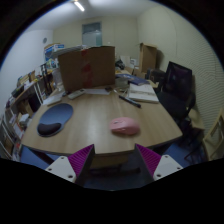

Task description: Arrange mouse

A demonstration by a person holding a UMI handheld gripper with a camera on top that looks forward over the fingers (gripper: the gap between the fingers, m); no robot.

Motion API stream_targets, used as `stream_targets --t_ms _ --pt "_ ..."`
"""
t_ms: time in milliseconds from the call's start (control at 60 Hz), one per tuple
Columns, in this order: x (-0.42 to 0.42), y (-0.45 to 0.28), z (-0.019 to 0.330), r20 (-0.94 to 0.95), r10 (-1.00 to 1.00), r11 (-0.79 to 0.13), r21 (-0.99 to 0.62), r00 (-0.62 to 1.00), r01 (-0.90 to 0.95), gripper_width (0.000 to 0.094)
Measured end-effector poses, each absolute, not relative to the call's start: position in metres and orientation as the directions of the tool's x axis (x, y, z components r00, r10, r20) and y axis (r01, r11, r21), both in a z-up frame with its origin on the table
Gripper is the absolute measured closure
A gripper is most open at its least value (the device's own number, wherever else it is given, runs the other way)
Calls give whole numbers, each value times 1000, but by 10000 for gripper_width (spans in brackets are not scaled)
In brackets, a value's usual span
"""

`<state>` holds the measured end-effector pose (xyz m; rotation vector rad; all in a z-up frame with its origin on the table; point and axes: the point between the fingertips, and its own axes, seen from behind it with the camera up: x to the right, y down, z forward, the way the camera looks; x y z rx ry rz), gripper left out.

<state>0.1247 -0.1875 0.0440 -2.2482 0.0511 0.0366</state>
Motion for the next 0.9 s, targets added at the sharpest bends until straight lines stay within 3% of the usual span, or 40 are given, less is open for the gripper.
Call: stream_targets --t_ms 333,783,850,900 --pt "195 -101 -16 -2 99 -609 -791 995 59 105" --pt "192 8 -15 -23 56 -547 -837 998 11 126" --pt "195 15 -15 -18 12 -541 -841 1000 -9 420" --pt "197 16 -16 -34 -28 -536 -843 999 -43 437"
